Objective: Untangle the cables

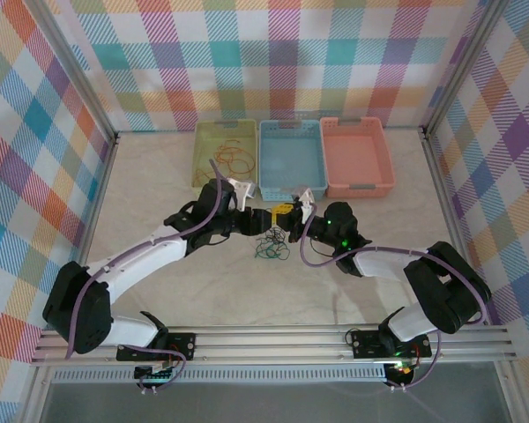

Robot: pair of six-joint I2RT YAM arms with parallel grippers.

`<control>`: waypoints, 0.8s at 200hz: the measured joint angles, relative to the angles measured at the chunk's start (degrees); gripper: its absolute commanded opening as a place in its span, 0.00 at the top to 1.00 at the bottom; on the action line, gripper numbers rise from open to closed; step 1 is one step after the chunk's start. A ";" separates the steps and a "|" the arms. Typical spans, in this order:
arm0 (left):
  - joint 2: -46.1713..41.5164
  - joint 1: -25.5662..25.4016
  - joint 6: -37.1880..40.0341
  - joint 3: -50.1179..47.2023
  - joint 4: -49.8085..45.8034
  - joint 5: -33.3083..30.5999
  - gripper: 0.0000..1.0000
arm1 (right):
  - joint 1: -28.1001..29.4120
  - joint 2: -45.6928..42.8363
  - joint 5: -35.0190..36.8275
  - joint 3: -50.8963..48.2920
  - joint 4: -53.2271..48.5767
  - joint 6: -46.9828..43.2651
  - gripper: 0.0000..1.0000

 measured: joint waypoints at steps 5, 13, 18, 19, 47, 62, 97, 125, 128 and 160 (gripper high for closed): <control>0.28 -0.02 0.22 0.20 -0.42 -0.52 0.52 | 0.00 0.00 -0.04 -0.04 -0.02 0.07 1.00; 0.81 -0.02 0.44 0.39 -0.87 -1.09 0.54 | 0.00 0.00 -0.09 -0.04 0.00 0.11 1.00; 1.18 -0.02 0.66 0.48 -1.22 -1.51 0.56 | 0.00 0.00 -0.15 -0.04 0.13 0.13 1.00; 1.27 -0.02 0.63 0.48 -1.25 -1.57 0.56 | 0.00 0.00 -0.17 -0.04 0.15 0.13 1.00; 3.85 -0.11 1.44 1.42 -3.10 -4.22 0.67 | 0.00 0.02 -1.25 -0.04 0.20 0.17 1.00; 4.85 -0.15 2.03 1.86 -3.63 -5.68 0.67 | 0.00 0.04 -1.70 -0.04 0.20 0.17 1.00; 5.01 -0.15 2.16 1.84 -3.96 -7.76 0.72 | 0.00 0.44 -2.80 -0.04 0.22 0.15 1.00; 4.94 -0.17 2.03 1.38 -3.04 -9.05 0.91 | 0.00 0.76 -3.61 -0.04 0.20 0.13 1.00; 4.90 -0.17 1.62 1.27 -2.82 -9.11 0.93 | 0.00 0.81 -3.74 -0.02 0.20 0.13 1.00; 3.10 -0.35 1.33 -0.22 -1.42 -10.71 1.00 | 0.13 1.44 -4.24 -0.02 0.15 0.09 0.94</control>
